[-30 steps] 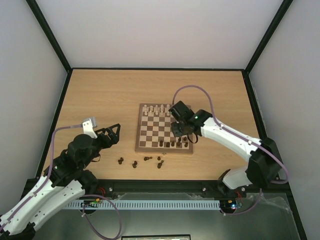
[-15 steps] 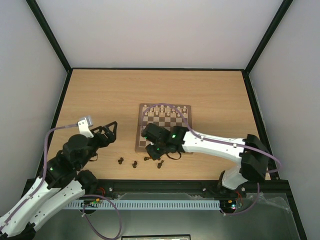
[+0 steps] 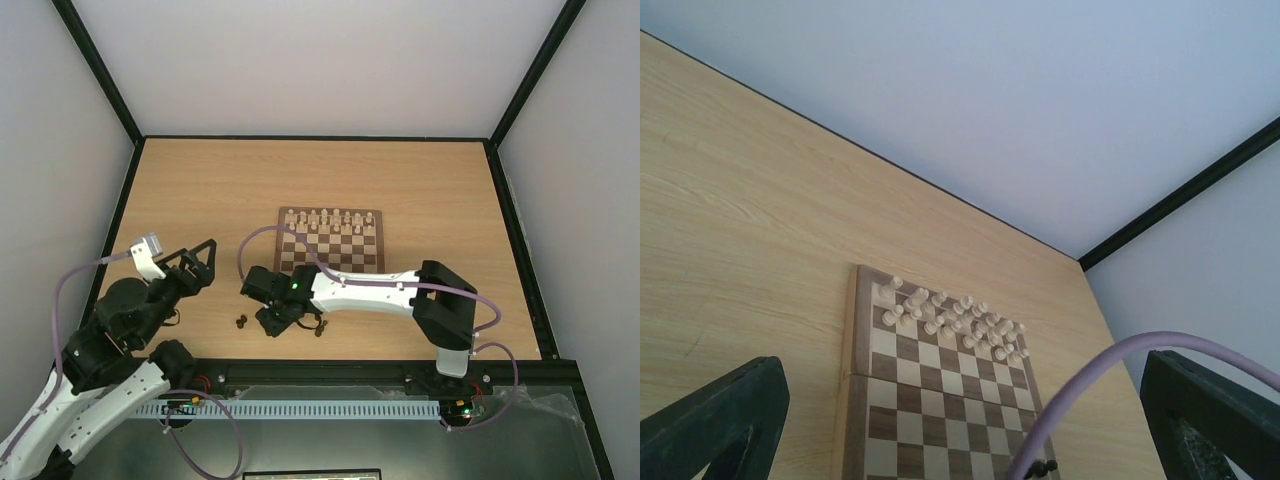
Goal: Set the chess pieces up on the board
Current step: Pick up the chess piece at the center of the board.
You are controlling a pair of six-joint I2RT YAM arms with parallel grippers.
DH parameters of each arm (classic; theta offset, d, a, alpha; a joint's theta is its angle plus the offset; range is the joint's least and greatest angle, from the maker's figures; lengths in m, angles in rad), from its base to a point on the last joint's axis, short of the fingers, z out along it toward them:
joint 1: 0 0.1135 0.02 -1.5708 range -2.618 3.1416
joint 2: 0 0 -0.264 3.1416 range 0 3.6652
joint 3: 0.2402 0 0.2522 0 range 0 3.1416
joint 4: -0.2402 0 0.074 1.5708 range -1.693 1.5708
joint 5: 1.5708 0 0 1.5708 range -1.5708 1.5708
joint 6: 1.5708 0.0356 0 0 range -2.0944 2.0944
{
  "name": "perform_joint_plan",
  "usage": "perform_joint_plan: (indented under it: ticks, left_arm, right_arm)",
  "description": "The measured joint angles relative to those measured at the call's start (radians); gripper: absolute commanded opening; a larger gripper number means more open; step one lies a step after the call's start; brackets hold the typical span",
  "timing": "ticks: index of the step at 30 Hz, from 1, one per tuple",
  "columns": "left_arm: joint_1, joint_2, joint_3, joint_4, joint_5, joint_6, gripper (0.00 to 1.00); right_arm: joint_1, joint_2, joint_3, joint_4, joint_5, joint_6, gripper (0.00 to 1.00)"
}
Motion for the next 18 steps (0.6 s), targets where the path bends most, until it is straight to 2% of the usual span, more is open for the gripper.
perform_joint_plan:
  ticks: [11, 18]
  left_arm:
    - [0.000, -0.044, 0.032, -0.030, -0.024, 0.003, 0.99]
    - [0.000, -0.044, 0.032, -0.041, -0.036, 0.003, 0.99]
  right_arm:
    - [0.009, 0.101, 0.072, 0.002, -0.016, -0.020, 0.30]
    - [0.022, 0.138, 0.081, 0.002, -0.023, -0.023, 0.24]
